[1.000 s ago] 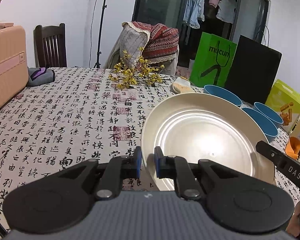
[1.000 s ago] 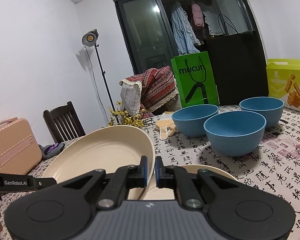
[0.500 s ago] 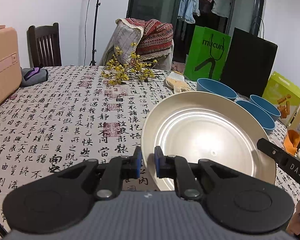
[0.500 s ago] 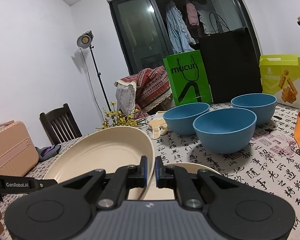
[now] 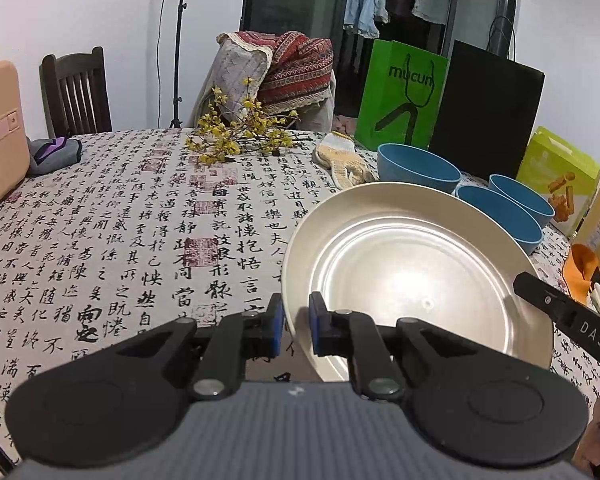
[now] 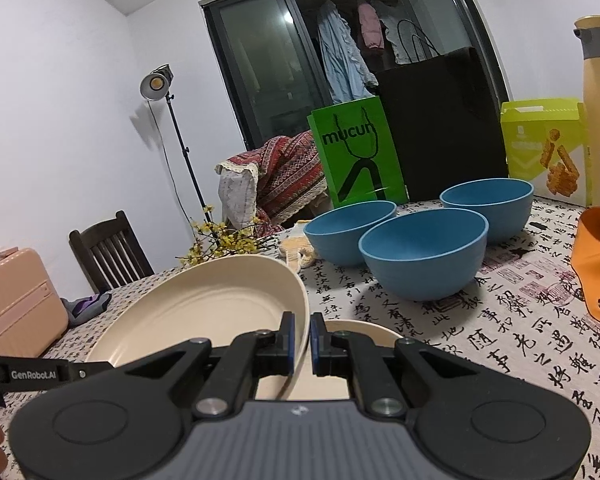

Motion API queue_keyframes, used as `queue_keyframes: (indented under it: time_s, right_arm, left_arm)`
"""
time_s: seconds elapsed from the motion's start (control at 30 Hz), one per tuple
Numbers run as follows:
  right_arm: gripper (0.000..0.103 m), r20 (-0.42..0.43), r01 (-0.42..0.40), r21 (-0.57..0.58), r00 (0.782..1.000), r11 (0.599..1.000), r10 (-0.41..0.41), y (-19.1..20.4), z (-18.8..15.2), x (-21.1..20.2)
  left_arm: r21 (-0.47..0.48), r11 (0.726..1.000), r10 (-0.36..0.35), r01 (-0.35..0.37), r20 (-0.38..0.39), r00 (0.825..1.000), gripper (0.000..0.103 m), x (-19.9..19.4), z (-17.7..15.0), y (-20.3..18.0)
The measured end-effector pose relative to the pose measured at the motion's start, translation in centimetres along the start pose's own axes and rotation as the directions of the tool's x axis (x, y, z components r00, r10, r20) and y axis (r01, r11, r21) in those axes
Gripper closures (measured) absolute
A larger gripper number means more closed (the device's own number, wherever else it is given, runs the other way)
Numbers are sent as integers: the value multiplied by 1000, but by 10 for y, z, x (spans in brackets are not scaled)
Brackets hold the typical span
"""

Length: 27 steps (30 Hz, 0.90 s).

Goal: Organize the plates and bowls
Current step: 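Lower the held plate toward the top of the cream plate stack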

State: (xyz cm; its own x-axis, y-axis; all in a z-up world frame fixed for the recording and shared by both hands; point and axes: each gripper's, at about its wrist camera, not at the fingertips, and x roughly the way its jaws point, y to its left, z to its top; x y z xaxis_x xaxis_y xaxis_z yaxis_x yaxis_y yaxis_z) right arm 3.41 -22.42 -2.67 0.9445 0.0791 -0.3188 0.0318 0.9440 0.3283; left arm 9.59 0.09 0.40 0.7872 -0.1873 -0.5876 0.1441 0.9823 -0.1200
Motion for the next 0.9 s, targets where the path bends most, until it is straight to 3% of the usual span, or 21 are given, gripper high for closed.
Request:
queue_keyframes:
  time_s: [0.9]
  right_arm:
    - [95,-13,38,37,999,999,-38,-31,-7,-3]
  left_arm:
    - [46,999,-18,20,-39,999,90,16,-9,-26]
